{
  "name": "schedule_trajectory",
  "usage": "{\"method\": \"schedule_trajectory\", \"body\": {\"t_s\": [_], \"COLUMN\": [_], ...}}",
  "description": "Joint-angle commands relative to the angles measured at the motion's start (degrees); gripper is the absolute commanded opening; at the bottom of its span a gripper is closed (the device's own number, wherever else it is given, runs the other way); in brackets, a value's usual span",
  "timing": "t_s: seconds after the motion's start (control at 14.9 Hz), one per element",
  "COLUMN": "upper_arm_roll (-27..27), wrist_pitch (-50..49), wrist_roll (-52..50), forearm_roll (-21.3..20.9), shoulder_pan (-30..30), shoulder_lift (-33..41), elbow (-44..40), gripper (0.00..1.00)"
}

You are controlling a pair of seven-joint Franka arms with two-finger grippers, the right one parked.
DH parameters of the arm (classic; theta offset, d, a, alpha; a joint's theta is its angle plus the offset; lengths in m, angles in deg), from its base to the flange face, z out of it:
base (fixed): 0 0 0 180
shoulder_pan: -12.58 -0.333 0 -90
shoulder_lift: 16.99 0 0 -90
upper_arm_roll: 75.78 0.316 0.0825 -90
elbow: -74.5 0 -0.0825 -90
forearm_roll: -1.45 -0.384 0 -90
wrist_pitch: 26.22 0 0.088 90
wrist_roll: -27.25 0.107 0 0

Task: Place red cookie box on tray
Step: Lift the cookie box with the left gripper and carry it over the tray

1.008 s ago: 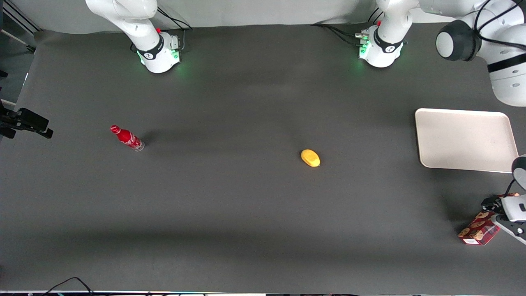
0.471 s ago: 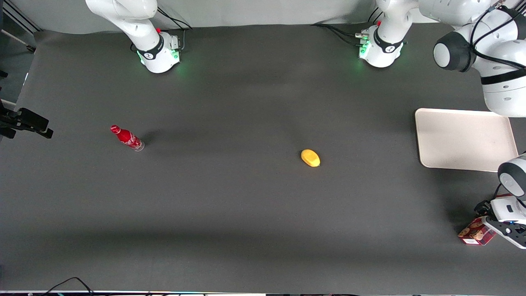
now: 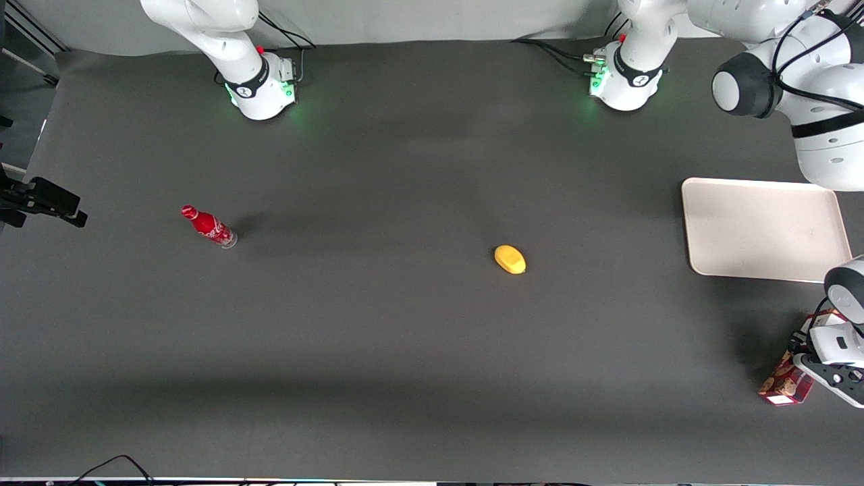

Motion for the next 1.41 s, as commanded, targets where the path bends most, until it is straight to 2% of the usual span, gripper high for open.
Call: {"method": "schedule_trajectory", "body": {"t_s": [0.0,0.13,0.47,0.61,0.81,1.01,1.08,1.34], "upper_arm_roll": [3.2,4.6,9.5,13.0,21.8,29.3,30.0,28.7], "wrist_pitch": [-11.4,-19.0,-36.0,-42.6,-48.5,-46.5,-43.8,-26.9], "wrist_roll": [-3.0,-6.6,-23.0,-27.4,-27.7,-27.6,-27.5,-26.6], "forearm_roll": [0.8,0.7,0.1,0.2,-0.4,0.0,-0.1,-0.3], "shoulder_pan": [0.8,0.8,1.2,1.2,1.1,1.0,0.8,2.2], "shoulder_lift": [4.4,8.4,21.5,24.5,27.4,28.3,29.0,37.1], "elbow": [-2.5,-3.7,-4.3,-4.3,-2.9,3.9,6.8,29.0], "gripper": [0.00,0.00,0.00,0.00,0.00,0.00,0.00,0.00]}}
